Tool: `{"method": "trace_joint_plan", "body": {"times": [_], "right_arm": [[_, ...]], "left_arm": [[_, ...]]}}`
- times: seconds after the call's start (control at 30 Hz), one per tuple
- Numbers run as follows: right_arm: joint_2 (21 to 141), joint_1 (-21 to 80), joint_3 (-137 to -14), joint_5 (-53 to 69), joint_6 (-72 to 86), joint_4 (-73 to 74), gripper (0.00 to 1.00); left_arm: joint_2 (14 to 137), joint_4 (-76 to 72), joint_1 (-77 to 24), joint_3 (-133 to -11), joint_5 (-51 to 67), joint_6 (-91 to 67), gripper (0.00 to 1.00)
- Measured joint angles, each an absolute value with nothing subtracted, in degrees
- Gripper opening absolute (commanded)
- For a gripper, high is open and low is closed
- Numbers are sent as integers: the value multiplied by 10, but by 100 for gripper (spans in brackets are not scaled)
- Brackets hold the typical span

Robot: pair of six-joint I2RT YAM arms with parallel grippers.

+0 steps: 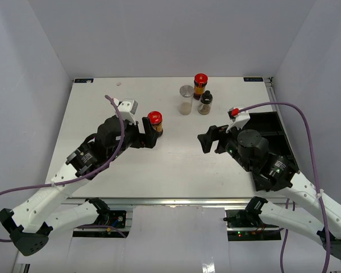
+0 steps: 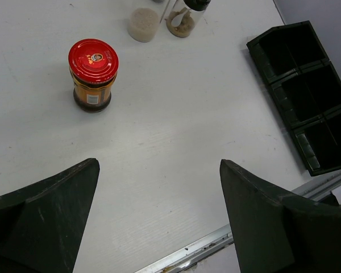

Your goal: Organize the condiment bottles

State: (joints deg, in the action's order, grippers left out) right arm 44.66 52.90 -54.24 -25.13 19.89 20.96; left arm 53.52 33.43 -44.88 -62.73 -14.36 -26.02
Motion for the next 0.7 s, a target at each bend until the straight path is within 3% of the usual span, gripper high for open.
{"method": "trace_joint_plan", "body": {"times": [0.27,0.53,0.7], "right_arm": [[449,529,-542,-248,204,212,90],[469,527,-533,-296,178,175,90],[560,438,-544,-312,143,105,90]], "left_arm": [[533,329,-449,-617,-142,-262,98],[506,311,-449,-530,-135,-275,98],[482,274,-449,-483,-134,-294,98]]}}
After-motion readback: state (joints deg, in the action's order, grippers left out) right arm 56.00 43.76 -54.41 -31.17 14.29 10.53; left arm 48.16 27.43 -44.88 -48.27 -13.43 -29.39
